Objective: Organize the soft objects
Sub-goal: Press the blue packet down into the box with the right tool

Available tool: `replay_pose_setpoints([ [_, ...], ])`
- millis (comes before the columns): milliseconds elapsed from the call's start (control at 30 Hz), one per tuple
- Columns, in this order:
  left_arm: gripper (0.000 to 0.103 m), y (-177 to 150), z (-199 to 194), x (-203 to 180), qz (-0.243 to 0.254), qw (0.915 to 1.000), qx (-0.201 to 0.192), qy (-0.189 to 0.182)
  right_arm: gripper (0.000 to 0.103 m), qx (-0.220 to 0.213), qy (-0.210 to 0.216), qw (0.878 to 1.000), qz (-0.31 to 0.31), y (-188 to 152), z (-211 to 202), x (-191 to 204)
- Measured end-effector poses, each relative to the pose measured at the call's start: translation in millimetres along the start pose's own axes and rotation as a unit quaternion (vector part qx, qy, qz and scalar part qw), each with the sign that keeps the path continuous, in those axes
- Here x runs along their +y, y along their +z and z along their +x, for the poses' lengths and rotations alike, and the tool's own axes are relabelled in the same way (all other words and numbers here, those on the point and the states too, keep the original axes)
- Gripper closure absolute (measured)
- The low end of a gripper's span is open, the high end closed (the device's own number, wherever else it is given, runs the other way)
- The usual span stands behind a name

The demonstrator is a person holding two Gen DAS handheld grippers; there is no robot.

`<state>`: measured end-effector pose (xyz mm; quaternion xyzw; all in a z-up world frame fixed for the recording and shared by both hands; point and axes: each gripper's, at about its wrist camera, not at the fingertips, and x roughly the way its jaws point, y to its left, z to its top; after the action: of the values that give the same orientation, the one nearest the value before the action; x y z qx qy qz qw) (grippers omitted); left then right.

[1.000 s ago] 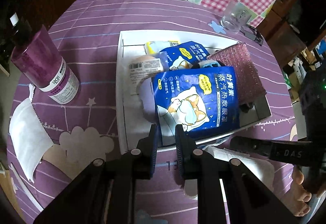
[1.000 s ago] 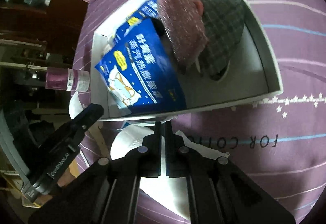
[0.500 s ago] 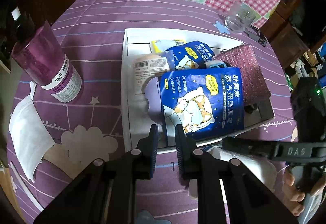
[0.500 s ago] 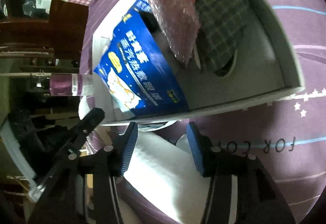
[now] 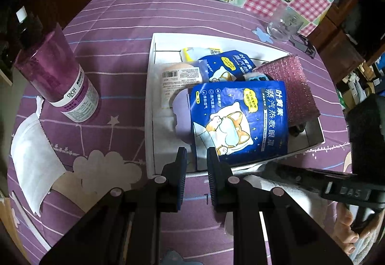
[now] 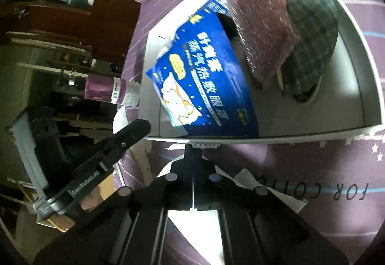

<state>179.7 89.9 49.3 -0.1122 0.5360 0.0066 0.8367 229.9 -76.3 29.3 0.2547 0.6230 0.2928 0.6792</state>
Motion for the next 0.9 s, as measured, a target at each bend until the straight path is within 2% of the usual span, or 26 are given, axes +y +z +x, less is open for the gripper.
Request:
replay_pose_setpoints([
  [100, 0.087, 0, 1, 1, 0.0, 1.0, 0.001, 0.0, 0.102, -0.046, -0.012, 0.999, -0.02, 2, -20, 7],
  [200, 0.087, 0, 2, 1, -0.001, 1.0, 0.003, 0.0, 0.102, -0.071, -0.01, 0.997, -0.029, 2, -34, 9],
  [267, 0.087, 0, 3, 1, -0.001, 1.0, 0.005, 0.001, 0.102, -0.073, -0.028, 0.996, -0.03, 2, -37, 8],
  [367, 0.087, 0, 4, 2, -0.002, 1.0, 0.005, 0.003, 0.101, -0.057, -0.048, 0.997, -0.03, 2, -36, 5],
  [400, 0.087, 0, 3, 2, -0.003, 1.0, 0.005, 0.003, 0.098, -0.043, -0.062, 0.997, -0.025, 3, -33, 4],
  [467, 0.087, 1, 3, 3, -0.005, 1.0, 0.004, 0.003, 0.093, -0.03, -0.063, 0.998, -0.008, 1, -32, -2],
  [533, 0.087, 1, 3, 4, -0.007, 1.0, 0.004, 0.003, 0.079, -0.025, -0.048, 0.998, 0.015, 1, -30, -8],
  [600, 0.087, 0, 3, 5, -0.007, 1.0, 0.004, 0.002, 0.06, -0.025, -0.022, 0.999, 0.029, -1, -29, -11],
  [733, 0.087, 1, 3, 5, -0.008, 1.0, 0.005, 0.003, 0.058, -0.028, -0.01, 0.999, 0.043, -3, -28, -11],
  [900, 0.087, 0, 4, 4, -0.005, 0.9999, 0.007, 0.007, 0.057, 0.003, -0.013, 0.997, 0.07, -7, -18, -12],
])
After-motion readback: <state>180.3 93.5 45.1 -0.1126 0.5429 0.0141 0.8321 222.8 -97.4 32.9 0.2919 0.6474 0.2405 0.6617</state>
